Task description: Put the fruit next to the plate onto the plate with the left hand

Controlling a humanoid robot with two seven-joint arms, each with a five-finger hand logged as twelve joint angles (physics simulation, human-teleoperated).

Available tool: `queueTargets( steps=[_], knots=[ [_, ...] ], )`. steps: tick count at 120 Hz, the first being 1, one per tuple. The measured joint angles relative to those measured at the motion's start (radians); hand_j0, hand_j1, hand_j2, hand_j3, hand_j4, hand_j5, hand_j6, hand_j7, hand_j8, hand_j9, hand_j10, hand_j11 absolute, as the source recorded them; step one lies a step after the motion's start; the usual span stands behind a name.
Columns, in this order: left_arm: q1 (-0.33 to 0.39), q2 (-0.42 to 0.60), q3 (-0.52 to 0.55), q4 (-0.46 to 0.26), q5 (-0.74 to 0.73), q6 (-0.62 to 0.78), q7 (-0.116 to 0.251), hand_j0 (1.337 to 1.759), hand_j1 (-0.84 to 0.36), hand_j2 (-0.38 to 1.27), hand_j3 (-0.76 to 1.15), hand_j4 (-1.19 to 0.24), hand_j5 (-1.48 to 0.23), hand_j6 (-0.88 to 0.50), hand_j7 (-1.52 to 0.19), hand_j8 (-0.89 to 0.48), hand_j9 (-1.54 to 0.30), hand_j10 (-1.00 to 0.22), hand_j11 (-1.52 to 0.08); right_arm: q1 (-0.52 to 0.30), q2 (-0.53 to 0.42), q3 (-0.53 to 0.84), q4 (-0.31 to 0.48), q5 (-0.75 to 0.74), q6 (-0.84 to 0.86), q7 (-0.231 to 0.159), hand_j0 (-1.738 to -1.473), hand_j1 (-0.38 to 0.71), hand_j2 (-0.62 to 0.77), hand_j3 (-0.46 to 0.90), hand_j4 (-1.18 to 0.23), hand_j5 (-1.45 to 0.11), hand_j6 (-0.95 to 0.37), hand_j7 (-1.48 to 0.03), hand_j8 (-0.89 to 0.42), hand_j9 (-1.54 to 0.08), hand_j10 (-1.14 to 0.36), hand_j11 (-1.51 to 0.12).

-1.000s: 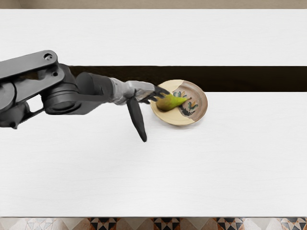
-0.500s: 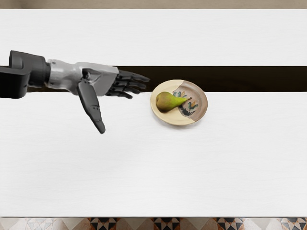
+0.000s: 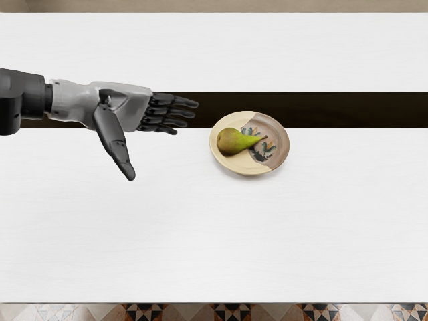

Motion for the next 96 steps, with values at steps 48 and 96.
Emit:
queueTargets(
  steps=[48, 96],
  knots=[
    [0.000, 0.000, 0.000, 0.000, -0.001, 0.000, 0.000, 1.658, 0.33, 0.00, 0.00, -0.02, -0.02, -0.02, -0.02, -0.01, -0.02, -0.01, -0.02, 0.000, 0.000, 0.000, 0.000, 0.000, 0.000, 0.000, -1.658, -0.35, 0.00, 0.00, 0.00, 0.00, 0.00, 0.00, 0.00, 0.00, 0.00, 0.00],
    [0.000, 0.000, 0.000, 0.000, -0.001, 0.000, 0.000, 1.658, 0.33, 0.00, 0.00, -0.02, -0.02, -0.02, -0.02, -0.01, -0.02, -0.01, -0.02, 0.000, 0.000, 0.000, 0.000, 0.000, 0.000, 0.000, -1.658, -0.35, 0.00, 0.00, 0.00, 0.00, 0.00, 0.00, 0.00, 0.00, 0.00, 0.00]
  ],
)
